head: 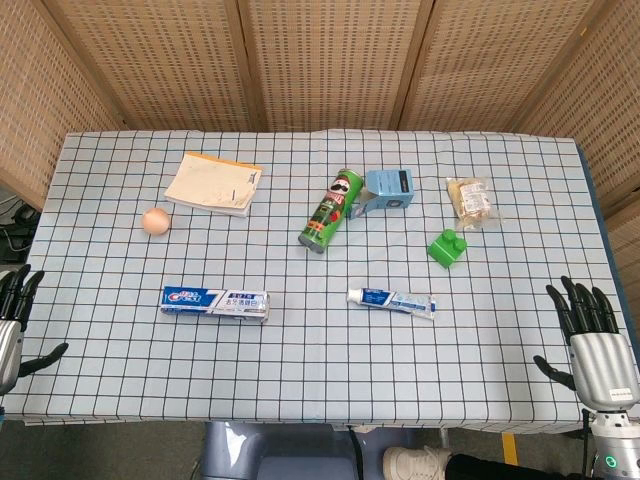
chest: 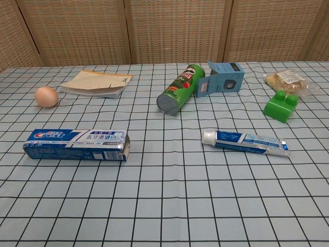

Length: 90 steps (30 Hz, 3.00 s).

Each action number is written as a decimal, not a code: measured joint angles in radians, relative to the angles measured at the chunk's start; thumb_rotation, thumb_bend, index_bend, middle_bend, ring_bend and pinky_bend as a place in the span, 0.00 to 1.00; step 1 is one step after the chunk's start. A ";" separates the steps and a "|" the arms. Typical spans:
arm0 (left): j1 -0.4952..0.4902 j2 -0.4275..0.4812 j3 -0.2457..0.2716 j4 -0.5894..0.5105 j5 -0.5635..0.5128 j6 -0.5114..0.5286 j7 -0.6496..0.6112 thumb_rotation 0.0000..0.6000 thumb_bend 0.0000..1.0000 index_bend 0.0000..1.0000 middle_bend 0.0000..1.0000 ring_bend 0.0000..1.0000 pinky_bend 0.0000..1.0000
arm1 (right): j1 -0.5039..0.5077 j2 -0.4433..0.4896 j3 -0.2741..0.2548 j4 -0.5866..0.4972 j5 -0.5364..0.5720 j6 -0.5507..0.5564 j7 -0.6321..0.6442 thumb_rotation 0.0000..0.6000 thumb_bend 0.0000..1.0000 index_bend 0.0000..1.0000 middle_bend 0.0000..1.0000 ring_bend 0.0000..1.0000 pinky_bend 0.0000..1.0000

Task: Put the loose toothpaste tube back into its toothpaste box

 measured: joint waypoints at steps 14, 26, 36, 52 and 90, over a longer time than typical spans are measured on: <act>-0.010 -0.012 0.000 0.004 0.005 -0.019 0.002 1.00 0.00 0.00 0.00 0.00 0.00 | 0.065 -0.024 0.014 0.001 0.036 -0.129 0.020 1.00 0.00 0.11 0.09 0.02 0.02; -0.023 -0.028 -0.010 0.012 -0.033 -0.054 0.034 1.00 0.00 0.00 0.00 0.00 0.00 | 0.301 -0.182 0.111 0.054 0.239 -0.451 -0.046 1.00 0.24 0.35 0.35 0.29 0.35; -0.037 -0.039 -0.019 0.023 -0.066 -0.084 0.048 1.00 0.00 0.00 0.00 0.00 0.00 | 0.399 -0.371 0.142 0.139 0.411 -0.525 -0.227 1.00 0.31 0.41 0.40 0.36 0.44; -0.036 -0.039 -0.019 0.022 -0.071 -0.081 0.051 1.00 0.00 0.00 0.00 0.00 0.00 | 0.490 -0.516 0.157 0.206 0.583 -0.547 -0.385 1.00 0.38 0.43 0.42 0.40 0.48; -0.046 -0.044 -0.016 0.027 -0.078 -0.100 0.056 1.00 0.00 0.00 0.00 0.00 0.00 | 0.500 -0.499 0.132 0.211 0.504 -0.507 -0.273 1.00 0.66 0.67 0.66 0.61 0.69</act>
